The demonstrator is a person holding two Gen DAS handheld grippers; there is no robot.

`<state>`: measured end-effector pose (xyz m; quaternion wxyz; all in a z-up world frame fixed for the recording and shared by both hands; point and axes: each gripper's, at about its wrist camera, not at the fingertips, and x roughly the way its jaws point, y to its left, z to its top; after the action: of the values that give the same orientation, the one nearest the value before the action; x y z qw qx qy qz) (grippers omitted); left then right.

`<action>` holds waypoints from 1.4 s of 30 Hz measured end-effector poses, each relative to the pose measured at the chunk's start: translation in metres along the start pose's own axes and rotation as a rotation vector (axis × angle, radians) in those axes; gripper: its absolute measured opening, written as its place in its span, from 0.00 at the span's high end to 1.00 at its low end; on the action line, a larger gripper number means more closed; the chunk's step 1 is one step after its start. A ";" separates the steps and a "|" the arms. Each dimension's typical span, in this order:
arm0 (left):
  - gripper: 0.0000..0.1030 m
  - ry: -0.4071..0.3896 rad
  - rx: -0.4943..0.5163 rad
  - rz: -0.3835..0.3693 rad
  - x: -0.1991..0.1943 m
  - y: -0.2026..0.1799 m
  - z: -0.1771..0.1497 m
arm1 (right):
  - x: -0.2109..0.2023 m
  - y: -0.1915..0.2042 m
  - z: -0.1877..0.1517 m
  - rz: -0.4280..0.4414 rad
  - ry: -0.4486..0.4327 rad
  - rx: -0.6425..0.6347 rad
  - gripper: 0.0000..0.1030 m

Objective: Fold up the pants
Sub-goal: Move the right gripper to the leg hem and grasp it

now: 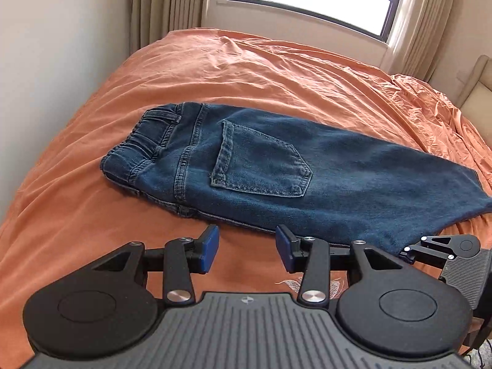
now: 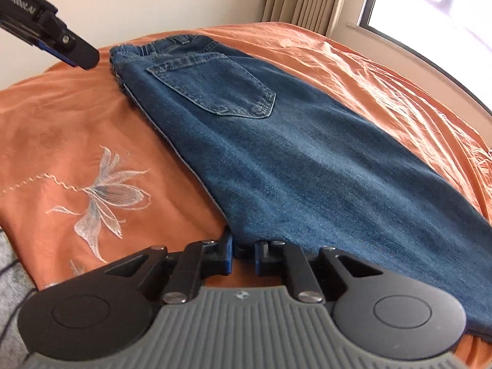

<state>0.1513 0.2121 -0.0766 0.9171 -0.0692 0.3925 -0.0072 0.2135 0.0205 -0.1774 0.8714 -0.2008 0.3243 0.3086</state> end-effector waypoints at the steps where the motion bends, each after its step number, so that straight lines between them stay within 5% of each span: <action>1: 0.51 -0.001 0.008 -0.002 0.000 -0.004 0.000 | -0.005 0.001 0.000 -0.005 -0.005 -0.010 0.93; 5: 0.51 0.037 0.044 -0.013 0.008 -0.023 0.001 | 0.002 -0.001 -0.014 0.041 0.060 0.076 0.94; 9: 0.51 0.032 0.095 -0.015 0.010 -0.047 0.006 | -0.007 -0.011 -0.015 0.076 0.037 0.146 0.95; 17: 0.55 0.016 0.143 -0.047 0.022 -0.103 0.027 | -0.068 -0.100 -0.037 0.128 -0.017 0.426 0.95; 22: 0.57 -0.005 0.213 -0.065 0.030 -0.152 0.050 | -0.125 -0.206 -0.085 0.043 -0.066 0.691 0.69; 30: 0.57 0.024 0.284 -0.166 0.074 -0.248 0.082 | -0.207 -0.376 -0.183 -0.193 -0.160 1.109 0.63; 33: 0.60 0.056 0.293 -0.212 0.100 -0.281 0.088 | -0.222 -0.429 -0.226 -0.200 -0.237 1.293 0.27; 37: 0.74 0.098 0.332 -0.244 0.142 -0.325 0.089 | -0.214 -0.477 -0.274 -0.177 -0.279 1.496 0.27; 42: 0.75 0.157 0.350 -0.268 0.193 -0.365 0.091 | -0.180 -0.515 -0.314 -0.159 -0.285 1.630 0.30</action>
<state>0.3651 -0.1518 -0.1049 0.8726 0.0403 0.4428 -0.2022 0.3114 -0.6009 -0.1990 0.7957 0.5119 0.3175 -0.0632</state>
